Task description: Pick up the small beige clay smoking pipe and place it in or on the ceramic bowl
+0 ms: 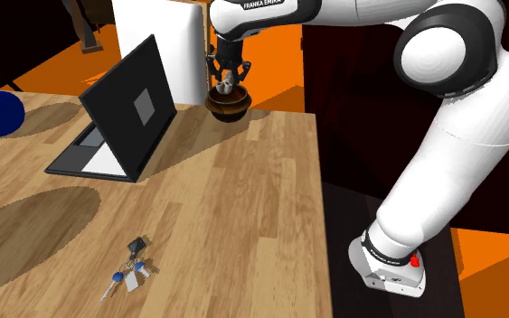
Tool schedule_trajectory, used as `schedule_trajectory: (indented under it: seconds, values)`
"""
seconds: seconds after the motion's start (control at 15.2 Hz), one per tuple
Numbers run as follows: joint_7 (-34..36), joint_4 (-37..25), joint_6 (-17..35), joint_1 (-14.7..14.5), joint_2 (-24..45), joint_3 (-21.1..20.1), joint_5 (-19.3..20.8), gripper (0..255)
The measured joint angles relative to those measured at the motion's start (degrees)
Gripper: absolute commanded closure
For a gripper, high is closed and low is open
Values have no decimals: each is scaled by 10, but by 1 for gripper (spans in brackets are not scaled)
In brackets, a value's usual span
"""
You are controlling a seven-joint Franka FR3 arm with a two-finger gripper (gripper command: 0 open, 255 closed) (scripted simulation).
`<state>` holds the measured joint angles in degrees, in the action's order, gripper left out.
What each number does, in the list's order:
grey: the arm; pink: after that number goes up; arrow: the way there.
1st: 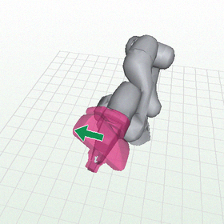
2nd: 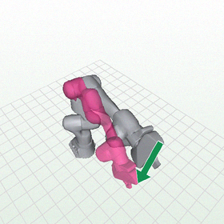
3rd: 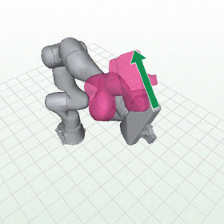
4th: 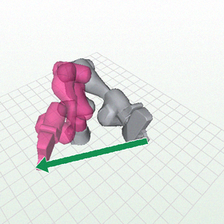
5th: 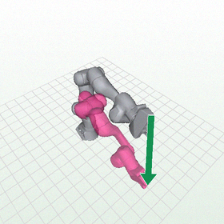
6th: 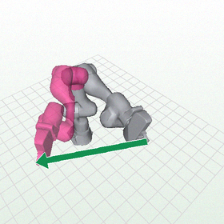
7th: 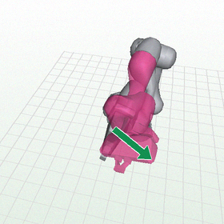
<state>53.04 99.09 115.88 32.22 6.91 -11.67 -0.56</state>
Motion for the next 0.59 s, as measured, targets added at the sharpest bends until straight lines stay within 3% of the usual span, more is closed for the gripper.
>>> schedule_trajectory:
  seconds: [0.46,0.53,0.59]
  values:
    - [-1,11,13,1,1,0,0,255]
    - [-1,11,13,1,1,0,0,0]
    - [-1,11,13,1,1,0,0,0]
